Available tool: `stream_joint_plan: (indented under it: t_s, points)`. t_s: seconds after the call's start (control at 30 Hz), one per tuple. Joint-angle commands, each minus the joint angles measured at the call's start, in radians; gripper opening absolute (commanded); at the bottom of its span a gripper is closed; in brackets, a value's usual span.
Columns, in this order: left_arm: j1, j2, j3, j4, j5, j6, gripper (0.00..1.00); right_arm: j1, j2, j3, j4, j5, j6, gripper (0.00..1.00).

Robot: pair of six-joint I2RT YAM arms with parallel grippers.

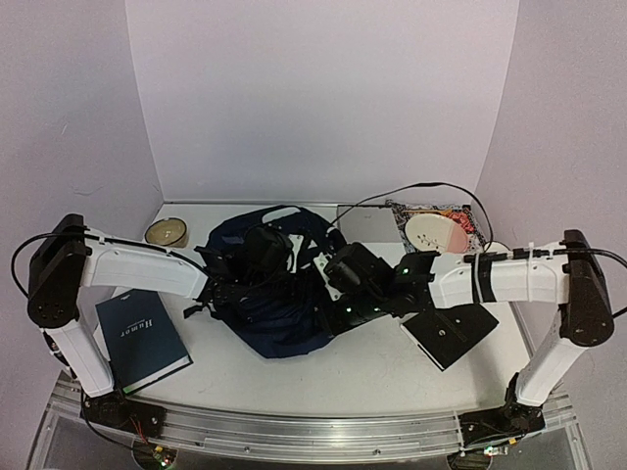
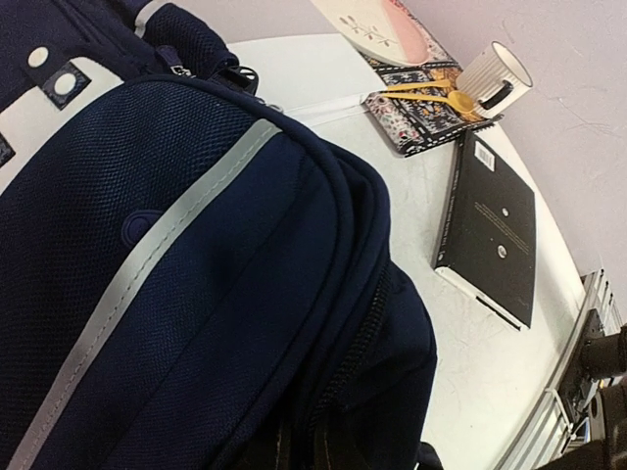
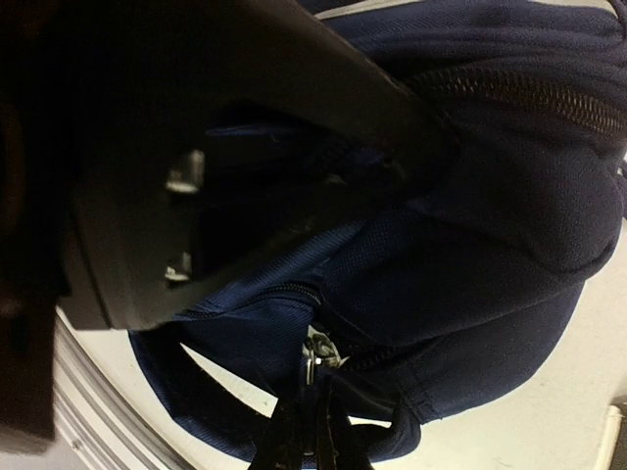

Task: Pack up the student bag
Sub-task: Unzip the largest pocket of the student bag.

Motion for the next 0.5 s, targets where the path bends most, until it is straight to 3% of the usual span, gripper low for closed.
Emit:
stream_joint_plan:
  t_s: [0.0,0.17,0.3,0.47]
  points:
    - [0.023,-0.018,0.075,0.224,-0.052,-0.088,0.00,0.094,0.039,0.058,0.127,-0.179,0.026,0.01]
    - [0.023,-0.034,0.013,0.234,-0.076,-0.008,0.00,0.092,-0.013,0.008,0.116,-0.028,0.017,0.13]
    - [0.023,-0.048,-0.052,0.238,-0.090,0.102,0.00,0.080,-0.083,-0.034,0.094,0.077,0.004,0.32]
    - [0.023,-0.067,-0.116,0.242,-0.091,0.258,0.00,0.028,-0.171,-0.098,0.080,0.096,0.002,0.38]
